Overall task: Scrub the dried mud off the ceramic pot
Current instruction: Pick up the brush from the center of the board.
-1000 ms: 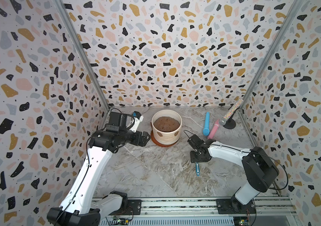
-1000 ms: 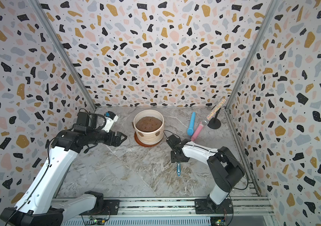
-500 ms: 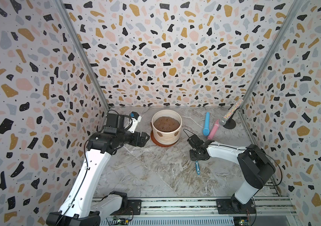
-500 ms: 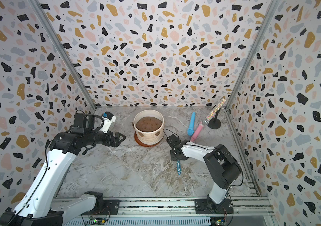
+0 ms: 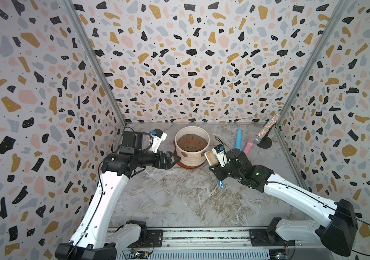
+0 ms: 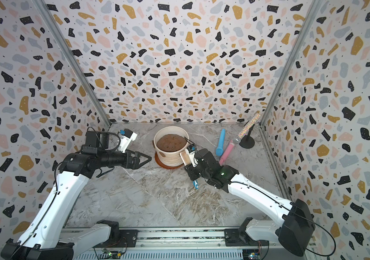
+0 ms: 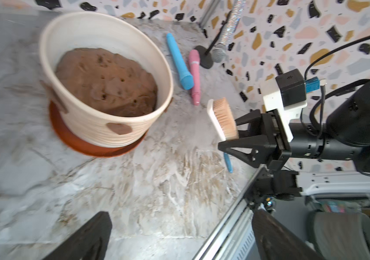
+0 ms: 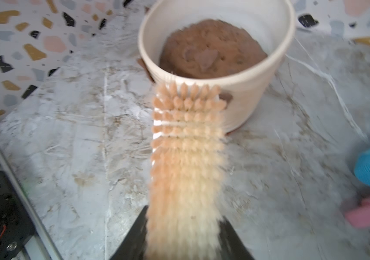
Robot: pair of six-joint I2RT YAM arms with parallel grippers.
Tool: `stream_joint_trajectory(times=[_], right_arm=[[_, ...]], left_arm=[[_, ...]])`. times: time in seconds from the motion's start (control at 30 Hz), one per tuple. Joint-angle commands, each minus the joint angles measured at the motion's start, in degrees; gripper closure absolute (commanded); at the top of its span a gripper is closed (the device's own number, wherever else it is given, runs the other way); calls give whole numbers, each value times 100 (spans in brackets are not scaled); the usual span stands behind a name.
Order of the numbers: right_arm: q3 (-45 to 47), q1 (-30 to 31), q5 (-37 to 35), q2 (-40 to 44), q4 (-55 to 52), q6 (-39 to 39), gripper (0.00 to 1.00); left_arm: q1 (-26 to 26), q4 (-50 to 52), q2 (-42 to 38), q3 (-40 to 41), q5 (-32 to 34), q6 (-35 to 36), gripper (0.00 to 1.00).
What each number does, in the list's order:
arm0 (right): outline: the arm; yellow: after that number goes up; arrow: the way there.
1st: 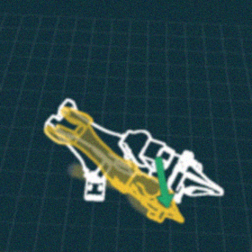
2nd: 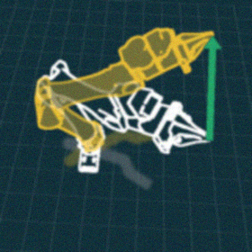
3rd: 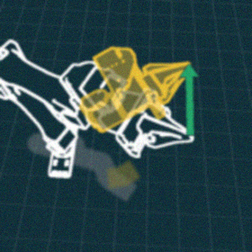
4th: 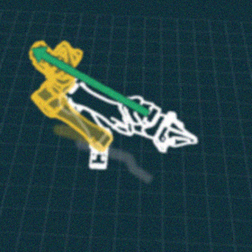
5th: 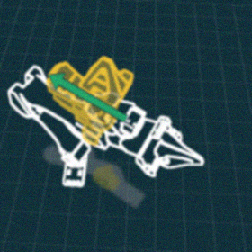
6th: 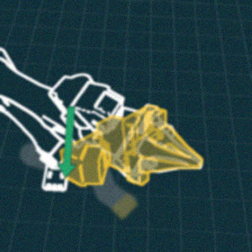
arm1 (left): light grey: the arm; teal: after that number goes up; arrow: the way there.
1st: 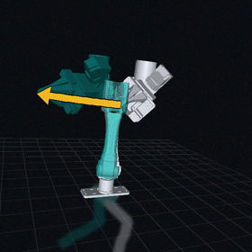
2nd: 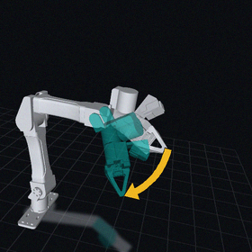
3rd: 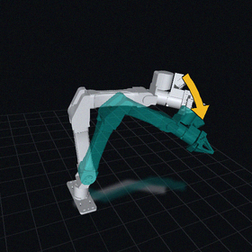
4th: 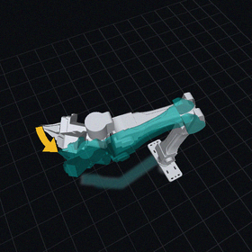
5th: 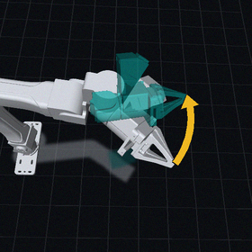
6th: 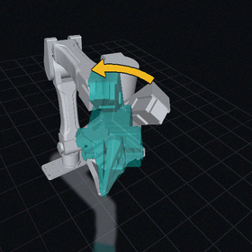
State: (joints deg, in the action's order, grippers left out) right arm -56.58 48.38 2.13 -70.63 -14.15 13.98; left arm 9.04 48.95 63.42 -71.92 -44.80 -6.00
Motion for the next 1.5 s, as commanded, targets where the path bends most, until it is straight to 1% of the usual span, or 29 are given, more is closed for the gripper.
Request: stream_joint_trajectory(times=[0.0,0.07,0.17,0.3,0.37,0.4,0.5,0.57,0.63,0.73,0.83,0.93,1.17,1.2,1.23,1.27,1.4,1.47], right_arm=[[-298,200,398,-46,642,-629,75],[-469,293,511,-199,768,-722,75],[-697,516,591,-488,801,-1151,77],[-837,736,530,-656,1023,-1174,77],[-823,827,443,-677,1114,-1275,77],[-827,868,353,-700,1289,-1327,77],[-936,1018,145,-783,1299,-1523,79],[-1047,1206,-102,-877,1267,-1827,79],[-1146,1242,-305,-958,1321,-1909,79],[-1255,1243,-492,-1033,1451,-1875,79],[-1337,1445,-596,-1100,1495,-1958,79],[-1307,1470,-530,-1068,1552,-1956,79],[-1029,1647,-735,-900,1807,-2156,79],[-1031,1648,-740,-900,1803,-2154,79],[-1034,1648,-752,-906,1800,-2154,79],[-1032,1648,-795,-915,1802,-2149,78],[-1048,1648,-905,-915,1700,-2186,75],[-975,1646,-856,-837,1633,-2275,67]], left_arm=[[-42,-585,11,198,-1163,-578,0],[-42,-792,20,322,-1385,-726,0],[-42,-1265,88,555,-1712,-1146,0],[-42,-1375,159,704,-1790,-1134,0],[-42,-1566,206,843,-1816,-1245,1],[-42,-1687,232,902,-1868,-1356,2],[-42,-1806,316,949,-2062,-1523,9],[-35,-1840,341,960,-2029,-1518,12],[-42,-1788,390,940,-1951,-1468,15],[-41,-1749,410,866,-2116,-1467,27],[-42,-1848,367,922,-2429,-1480,36],[-42,-2033,279,1033,-2554,-1560,47],[-39,-1942,316,974,-2557,-1490,49],[-40,-1948,338,982,-2573,-1504,56],[-42,-1969,352,991,-2592,-1530,69],[-42,-1999,362,1000,-2634,-1565,75],[-42,-2084,294,1007,-2803,-1606,75],[-42,-1972,268,961,-2820,-1497,76]])
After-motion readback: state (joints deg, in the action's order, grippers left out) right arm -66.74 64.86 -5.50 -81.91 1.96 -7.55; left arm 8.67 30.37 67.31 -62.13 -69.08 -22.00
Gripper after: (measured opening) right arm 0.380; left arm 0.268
